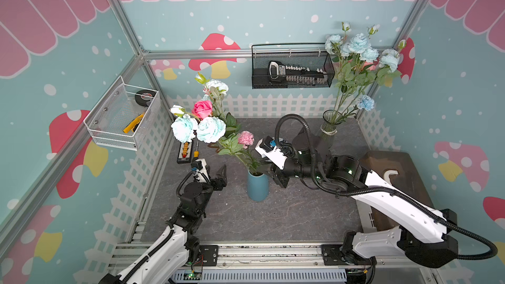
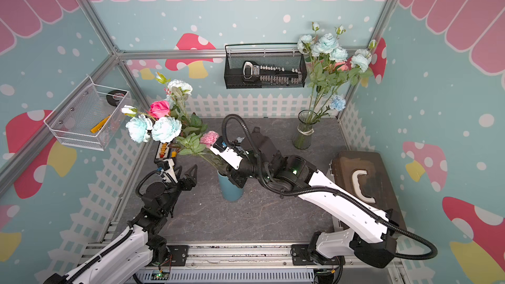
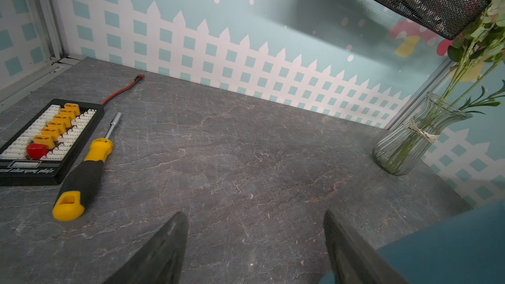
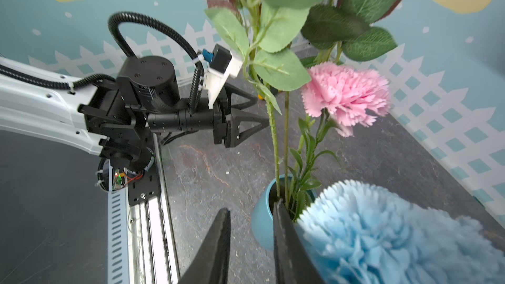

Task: Pick out blue flowers from the vase
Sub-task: Pick up the flower from the vase.

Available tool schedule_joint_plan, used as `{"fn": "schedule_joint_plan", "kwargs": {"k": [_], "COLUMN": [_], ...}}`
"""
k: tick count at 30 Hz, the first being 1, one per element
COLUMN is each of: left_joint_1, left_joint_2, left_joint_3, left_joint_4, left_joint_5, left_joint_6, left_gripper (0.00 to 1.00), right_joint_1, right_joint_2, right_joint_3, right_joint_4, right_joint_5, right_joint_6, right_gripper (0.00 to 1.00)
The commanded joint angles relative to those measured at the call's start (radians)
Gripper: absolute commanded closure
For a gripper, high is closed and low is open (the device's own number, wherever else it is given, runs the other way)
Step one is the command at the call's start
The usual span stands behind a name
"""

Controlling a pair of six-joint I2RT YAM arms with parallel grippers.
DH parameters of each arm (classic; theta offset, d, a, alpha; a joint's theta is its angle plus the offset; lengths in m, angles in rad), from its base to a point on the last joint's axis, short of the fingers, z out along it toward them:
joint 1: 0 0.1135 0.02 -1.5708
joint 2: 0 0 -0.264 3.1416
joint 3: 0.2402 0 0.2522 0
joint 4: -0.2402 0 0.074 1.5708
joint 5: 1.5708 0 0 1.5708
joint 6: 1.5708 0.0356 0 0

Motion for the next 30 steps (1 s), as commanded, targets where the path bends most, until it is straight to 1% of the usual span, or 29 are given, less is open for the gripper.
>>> {"fn": "schedule_joint_plan", "kwargs": {"k": [1,6,7,12,15,20,21,22,24,26,30], "left_joint_1": [-0.007,-0.062,-0.093,-0.157,-0.187,-0.242,-0.249,-0.253,-0.259,-0.261,-0.261], "left_joint_2": [-0.011,-0.041,-0.048,-0.075,-0.089,-0.134,-0.149,-0.159,-0.184,-0.2,-0.182], "left_joint_3": [0.017,0.018,0.016,0.008,0.002,-0.021,-0.026,-0.031,-0.042,-0.048,-0.04], "left_joint_4": [0.002,-0.01,-0.012,-0.007,-0.005,-0.002,-0.003,-0.005,-0.006,-0.008,-0.006], "left_joint_5": [0.001,-0.039,-0.051,-0.094,-0.099,-0.119,-0.122,-0.124,-0.125,-0.126,-0.13], "left_joint_6": [-0.009,0.033,0.045,0.089,0.104,0.125,0.128,0.129,0.131,0.133,0.131], "left_gripper": [0.22,0.23,0.22,0.23,0.24,0.25,0.25,0.25,0.25,0.25,0.24], "right_joint_1": [0.006,0.006,0.006,0.007,0.025,0.073,0.078,0.084,0.102,0.111,0.115], "right_joint_2": [-0.046,-0.115,-0.128,-0.141,-0.123,-0.093,-0.084,-0.077,-0.064,-0.049,-0.02], "right_joint_3": [-0.089,-0.274,-0.307,-0.41,-0.437,-0.488,-0.498,-0.506,-0.523,-0.529,-0.527], "right_joint_4": [0.136,0.306,0.333,0.47,0.529,0.627,0.655,0.678,0.724,0.755,0.794], "right_joint_5": [-0.006,-0.046,-0.061,-0.159,-0.18,-0.092,-0.072,-0.06,-0.005,0.037,0.118], "right_joint_6": [0.013,0.036,0.04,0.085,0.097,0.083,0.084,0.075,0.06,0.051,0.033], "right_gripper": [0.74,0.79,0.8,0.83,0.85,0.93,0.93,0.93,0.87,0.84,0.84]}}
